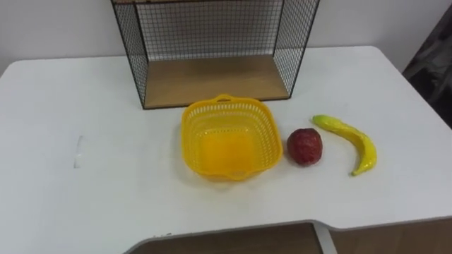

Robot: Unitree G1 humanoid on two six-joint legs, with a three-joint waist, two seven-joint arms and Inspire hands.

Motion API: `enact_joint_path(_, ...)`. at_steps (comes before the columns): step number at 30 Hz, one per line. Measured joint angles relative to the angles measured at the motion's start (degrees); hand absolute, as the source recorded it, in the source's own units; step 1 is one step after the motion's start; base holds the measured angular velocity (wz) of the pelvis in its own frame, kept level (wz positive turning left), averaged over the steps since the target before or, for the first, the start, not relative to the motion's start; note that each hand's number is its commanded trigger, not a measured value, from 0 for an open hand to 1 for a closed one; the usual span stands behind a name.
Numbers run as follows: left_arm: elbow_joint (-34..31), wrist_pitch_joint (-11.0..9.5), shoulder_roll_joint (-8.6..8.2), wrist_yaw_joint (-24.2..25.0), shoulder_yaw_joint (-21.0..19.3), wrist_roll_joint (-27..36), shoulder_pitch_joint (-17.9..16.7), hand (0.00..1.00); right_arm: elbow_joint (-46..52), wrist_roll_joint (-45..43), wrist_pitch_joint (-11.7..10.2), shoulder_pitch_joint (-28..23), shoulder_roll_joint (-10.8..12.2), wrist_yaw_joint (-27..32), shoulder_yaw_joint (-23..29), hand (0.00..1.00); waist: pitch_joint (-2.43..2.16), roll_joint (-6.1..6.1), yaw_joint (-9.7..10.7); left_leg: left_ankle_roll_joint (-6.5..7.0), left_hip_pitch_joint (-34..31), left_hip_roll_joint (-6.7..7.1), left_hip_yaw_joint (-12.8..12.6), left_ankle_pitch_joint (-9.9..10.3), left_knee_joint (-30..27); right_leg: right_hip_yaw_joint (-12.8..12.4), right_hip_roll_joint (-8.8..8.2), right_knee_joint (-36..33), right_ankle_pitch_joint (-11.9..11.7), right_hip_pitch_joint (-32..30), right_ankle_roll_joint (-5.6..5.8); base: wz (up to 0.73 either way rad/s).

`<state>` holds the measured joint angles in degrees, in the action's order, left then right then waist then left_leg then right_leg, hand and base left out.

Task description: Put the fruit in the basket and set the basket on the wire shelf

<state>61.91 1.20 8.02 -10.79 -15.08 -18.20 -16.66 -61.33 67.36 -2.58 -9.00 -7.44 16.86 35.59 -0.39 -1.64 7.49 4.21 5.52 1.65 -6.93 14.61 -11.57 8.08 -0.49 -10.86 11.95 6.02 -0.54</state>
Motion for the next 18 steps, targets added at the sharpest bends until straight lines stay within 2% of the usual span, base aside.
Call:
enact_joint_path(3, -0.4, 0.0, 0.22, -0.1, -0.9, -0.5, -0.5, 0.00, 6.7, -1.3, -1.7, 0.1, -0.2, 6.3, 5.0, 0.00, -0.08, -0.17, 0.4, 0.03, 0.1, 0.05, -0.1, 0.0, 0.1, -0.2, 0.01, -0.1, 0.0, -0.1, 0.01, -0.02)
enact_joint_path(7, -2.5, 0.0, 0.27, -0.2, -0.6, -1.8, -0.7, 0.00, 21.0, -13.3, -2.4, 0.4, -0.7, 17.9, 5.2, 0.00, -0.03, -0.26, 0.4, 0.19, -0.7, 0.02, -0.7, -0.2, 0.3, -0.8, -0.03, -1.0, 0.1, -1.2, 0.08, -0.07)
enact_joint_path(11, -4.7, 0.1, 0.52, -0.3, 0.9, -2.1, -0.9, 0.00, 34.2, -27.6, -2.7, 0.9, -2.0, 26.8, 3.7, 0.00, 0.14, -0.57, 0.3, 0.24, -1.1, 0.08, -0.8, -0.3, 0.5, -0.9, -0.08, -1.3, 0.0, -1.8, 0.12, -0.02)
enact_joint_path(13, -4.7, 0.0, 0.76, -0.4, 1.8, -2.2, -0.3, 0.00, 44.3, -39.2, -3.7, 1.3, -2.7, 31.9, 1.7, 0.00, 0.36, -0.89, 0.2, 0.21, -1.4, 0.08, -0.8, -0.5, 0.7, -0.9, -0.06, -1.6, 0.1, -2.5, 0.13, 0.00)
enact_joint_path(15, -4.8, -0.3, 0.84, -0.4, 2.7, -2.3, -0.1, 0.00, 49.2, -47.7, -4.9, 1.4, -3.1, 33.9, 0.2, 0.00, 0.42, -1.35, 0.0, 0.15, -2.0, 0.06, -0.7, -0.6, 0.6, -0.9, -0.03, -1.7, 0.0, -3.0, 0.12, 0.02)
enact_joint_path(16, -4.7, -0.3, 0.80, -0.4, 3.7, -2.4, 0.0, 0.00, 52.2, -51.7, -5.2, 1.4, -3.6, 34.9, -1.3, 0.00, 0.53, -1.20, -0.5, 0.14, -2.2, 0.05, -0.7, -0.6, 0.6, -0.9, -0.02, -1.7, 0.0, -3.2, 0.12, 0.00)
enact_joint_path(17, -4.7, -0.3, 0.81, -0.4, 4.2, -2.4, 0.0, 0.00, 53.6, -52.8, -5.3, 1.3, -3.8, 35.1, -2.0, 0.00, 0.48, -1.65, -0.7, 0.14, -2.2, 0.05, -0.7, -0.6, 0.6, -0.9, -0.03, -1.7, 0.0, -3.3, 0.12, 0.00)
enact_joint_path(18, -4.8, -0.3, 0.81, -0.3, 4.9, -2.4, 0.0, 0.00, 55.9, -54.7, -5.4, 1.3, -4.2, 35.0, -2.9, 0.00, 0.43, -1.51, -1.2, 0.14, -2.3, 0.04, -0.8, -0.6, 0.7, -0.9, -0.03, -1.7, 0.0, -3.4, 0.12, 0.00)
